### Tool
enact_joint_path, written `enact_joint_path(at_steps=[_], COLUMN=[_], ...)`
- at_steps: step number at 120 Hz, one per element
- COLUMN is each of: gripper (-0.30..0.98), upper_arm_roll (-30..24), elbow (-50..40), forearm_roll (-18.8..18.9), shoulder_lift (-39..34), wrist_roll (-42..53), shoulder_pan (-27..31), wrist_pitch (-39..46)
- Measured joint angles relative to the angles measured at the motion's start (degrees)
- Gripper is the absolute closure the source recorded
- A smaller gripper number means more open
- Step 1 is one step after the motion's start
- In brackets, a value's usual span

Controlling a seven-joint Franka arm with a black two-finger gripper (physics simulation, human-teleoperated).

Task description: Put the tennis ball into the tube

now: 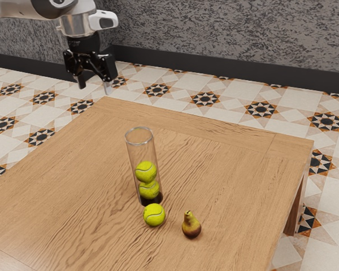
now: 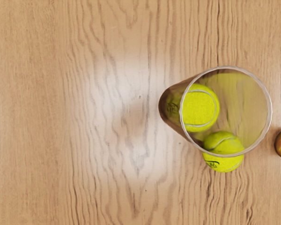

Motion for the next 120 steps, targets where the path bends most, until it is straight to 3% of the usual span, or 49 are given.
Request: enact_joint_path(at_steps=[38,60,91,120], gripper=[0.0,0.0,0.0,0.0], upper_arm_roll=[0.2,-6.1,-8.2,-8.2], elbow=[-0.3,-13.8,-33.0,-39.8], forearm_roll=[0.0,0.1,2.0,5.1], shoulder_lift=[0.1,-9.2,-17.0,-20.7], wrist_roll=[0.0,2.1,16.1,32.3], shoulder_pan=[0.5,2.5,-0.2,-3.4], wrist_pitch=[-0.4,0.0,14.5,21.2])
